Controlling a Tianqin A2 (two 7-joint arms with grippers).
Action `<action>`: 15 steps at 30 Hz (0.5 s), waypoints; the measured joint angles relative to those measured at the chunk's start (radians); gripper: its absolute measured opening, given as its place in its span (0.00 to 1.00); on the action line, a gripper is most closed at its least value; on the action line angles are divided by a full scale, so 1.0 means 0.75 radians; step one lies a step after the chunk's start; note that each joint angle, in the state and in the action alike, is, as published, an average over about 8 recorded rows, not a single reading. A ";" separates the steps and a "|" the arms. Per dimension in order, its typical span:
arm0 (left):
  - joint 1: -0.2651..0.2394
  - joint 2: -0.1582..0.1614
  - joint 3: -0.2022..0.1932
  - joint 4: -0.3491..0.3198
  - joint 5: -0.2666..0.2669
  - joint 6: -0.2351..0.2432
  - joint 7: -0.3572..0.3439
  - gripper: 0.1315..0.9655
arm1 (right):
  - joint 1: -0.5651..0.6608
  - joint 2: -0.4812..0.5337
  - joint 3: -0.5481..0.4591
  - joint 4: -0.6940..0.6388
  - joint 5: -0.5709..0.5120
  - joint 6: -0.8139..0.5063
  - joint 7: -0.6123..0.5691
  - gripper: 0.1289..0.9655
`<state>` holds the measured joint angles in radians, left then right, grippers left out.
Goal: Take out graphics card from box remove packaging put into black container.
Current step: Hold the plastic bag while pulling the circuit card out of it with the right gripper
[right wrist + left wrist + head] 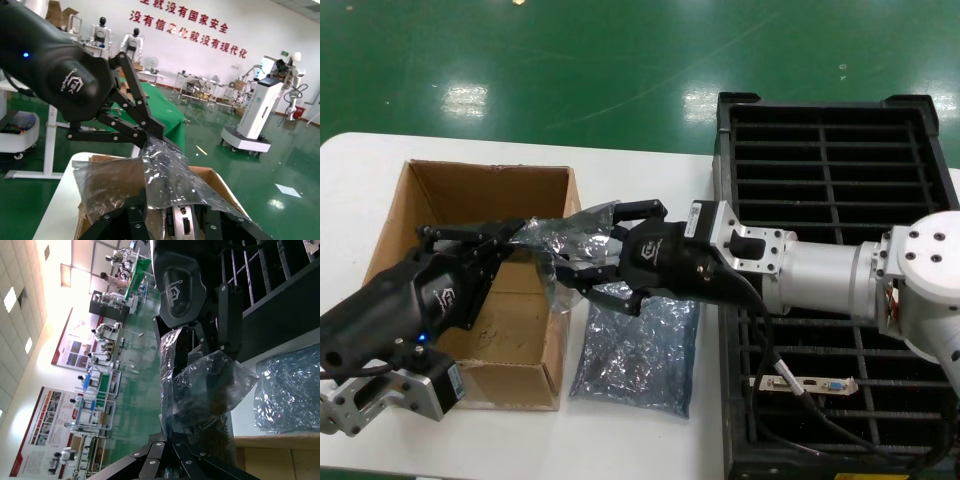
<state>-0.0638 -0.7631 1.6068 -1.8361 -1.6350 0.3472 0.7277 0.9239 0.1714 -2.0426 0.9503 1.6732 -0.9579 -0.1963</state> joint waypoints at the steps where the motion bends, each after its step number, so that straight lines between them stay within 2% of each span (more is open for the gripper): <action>1: 0.000 0.000 0.000 0.000 0.000 0.000 0.000 0.01 | -0.002 -0.001 0.002 0.000 0.000 0.004 0.003 0.29; 11: 0.000 0.000 0.000 0.000 0.000 0.000 0.000 0.01 | -0.023 0.012 0.010 0.023 -0.001 0.012 0.020 0.16; 15: 0.000 0.000 0.000 0.000 0.000 0.000 0.000 0.01 | -0.031 0.020 0.009 0.040 -0.002 0.009 0.025 0.16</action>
<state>-0.0638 -0.7631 1.6068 -1.8361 -1.6350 0.3472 0.7277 0.9009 0.1865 -2.0359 0.9800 1.6719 -0.9513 -0.1773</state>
